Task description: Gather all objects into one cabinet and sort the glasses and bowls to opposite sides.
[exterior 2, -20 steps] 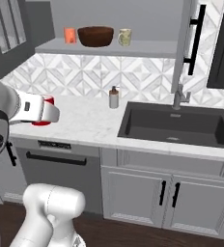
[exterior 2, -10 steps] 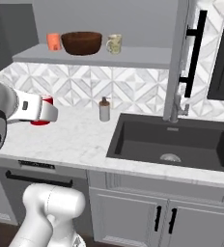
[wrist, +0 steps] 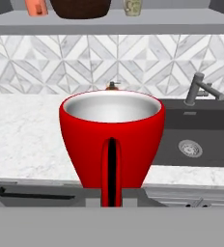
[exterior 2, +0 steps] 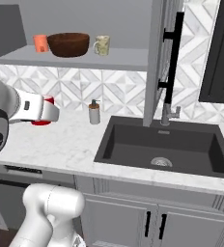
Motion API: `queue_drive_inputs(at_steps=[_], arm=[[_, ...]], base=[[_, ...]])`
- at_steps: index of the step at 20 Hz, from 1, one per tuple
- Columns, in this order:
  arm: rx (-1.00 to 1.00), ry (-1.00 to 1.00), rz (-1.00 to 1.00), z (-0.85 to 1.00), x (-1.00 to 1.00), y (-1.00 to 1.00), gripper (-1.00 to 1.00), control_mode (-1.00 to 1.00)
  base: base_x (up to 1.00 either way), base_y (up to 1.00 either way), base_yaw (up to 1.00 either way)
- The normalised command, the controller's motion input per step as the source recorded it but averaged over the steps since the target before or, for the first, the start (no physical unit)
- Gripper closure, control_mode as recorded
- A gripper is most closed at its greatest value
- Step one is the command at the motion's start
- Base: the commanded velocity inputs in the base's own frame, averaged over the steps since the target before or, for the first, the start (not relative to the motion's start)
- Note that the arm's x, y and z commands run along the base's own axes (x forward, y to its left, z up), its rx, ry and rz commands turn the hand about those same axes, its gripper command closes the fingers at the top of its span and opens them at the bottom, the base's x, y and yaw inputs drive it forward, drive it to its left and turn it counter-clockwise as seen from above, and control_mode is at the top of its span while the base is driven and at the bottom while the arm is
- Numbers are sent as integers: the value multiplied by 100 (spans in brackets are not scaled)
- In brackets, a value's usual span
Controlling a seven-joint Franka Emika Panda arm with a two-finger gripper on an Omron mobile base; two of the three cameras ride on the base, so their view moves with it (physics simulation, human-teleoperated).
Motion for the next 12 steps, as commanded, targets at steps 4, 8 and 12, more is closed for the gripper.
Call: queue_drive_inputs(at_steps=[4,8,12], arm=[[0,0,0,0,0,0,100,100],[0,0,0,0,0,0,100,100],[0,0,0,0,0,0,100,100]], base=[[41,0,0],[52,-14,0],[56,-17,0]])
